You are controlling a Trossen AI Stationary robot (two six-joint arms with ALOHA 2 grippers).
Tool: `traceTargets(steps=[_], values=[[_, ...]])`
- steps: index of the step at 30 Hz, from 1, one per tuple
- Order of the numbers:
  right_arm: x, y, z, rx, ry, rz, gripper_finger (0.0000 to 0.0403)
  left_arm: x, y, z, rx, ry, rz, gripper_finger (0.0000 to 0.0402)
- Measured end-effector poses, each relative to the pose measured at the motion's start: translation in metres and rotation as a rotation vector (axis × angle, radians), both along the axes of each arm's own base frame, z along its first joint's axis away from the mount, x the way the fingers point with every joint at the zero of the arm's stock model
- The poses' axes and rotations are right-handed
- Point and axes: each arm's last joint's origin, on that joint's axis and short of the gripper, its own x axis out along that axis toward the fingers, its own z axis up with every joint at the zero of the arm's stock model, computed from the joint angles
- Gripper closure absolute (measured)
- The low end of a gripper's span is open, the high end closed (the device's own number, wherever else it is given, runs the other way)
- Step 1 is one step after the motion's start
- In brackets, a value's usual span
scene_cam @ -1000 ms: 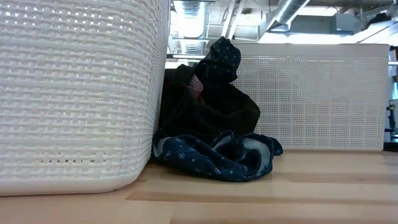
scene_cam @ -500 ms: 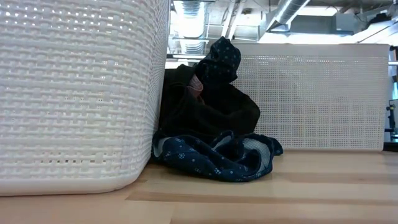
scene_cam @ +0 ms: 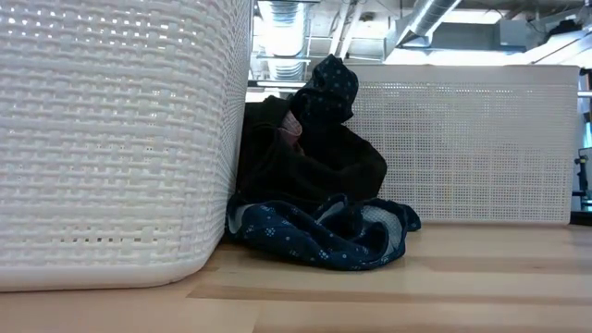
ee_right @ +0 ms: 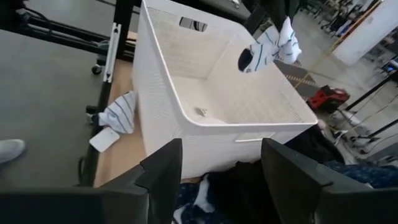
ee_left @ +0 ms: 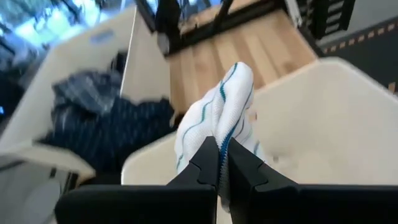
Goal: Sort clothes
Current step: Put the right striped sock into the bottom laundry bin
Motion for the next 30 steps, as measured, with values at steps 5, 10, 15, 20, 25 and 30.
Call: traceTargets(steps=[5,10,15,20,25,30], values=[[0.0,0.0,-0.001,0.037,0.011,-0.004,0.0179,-0.013,0.008,-0.009,-0.044,0.119,0.043,0.0391],[-0.001,0.0,-0.002,0.047,0.01,-0.009,0.018,-0.019,0.011,-0.019,-0.093,0.262,0.079,0.0388],[-0.001,0.0,-0.002,0.054,0.015,-0.007,0.018,-0.02,0.008,-0.026,-0.152,0.372,0.065,0.0387],[0.0,0.0,-0.003,0.076,0.011,-0.015,0.018,-0.019,0.002,-0.031,-0.191,0.441,0.028,0.038],[-0.002,0.001,-0.003,0.092,0.008,-0.014,0.018,-0.024,0.0,-0.034,-0.185,0.485,0.048,0.034],[-0.004,0.003,-0.003,0.109,0.006,-0.012,0.018,-0.027,-0.001,-0.034,-0.171,0.473,0.067,0.0268]])
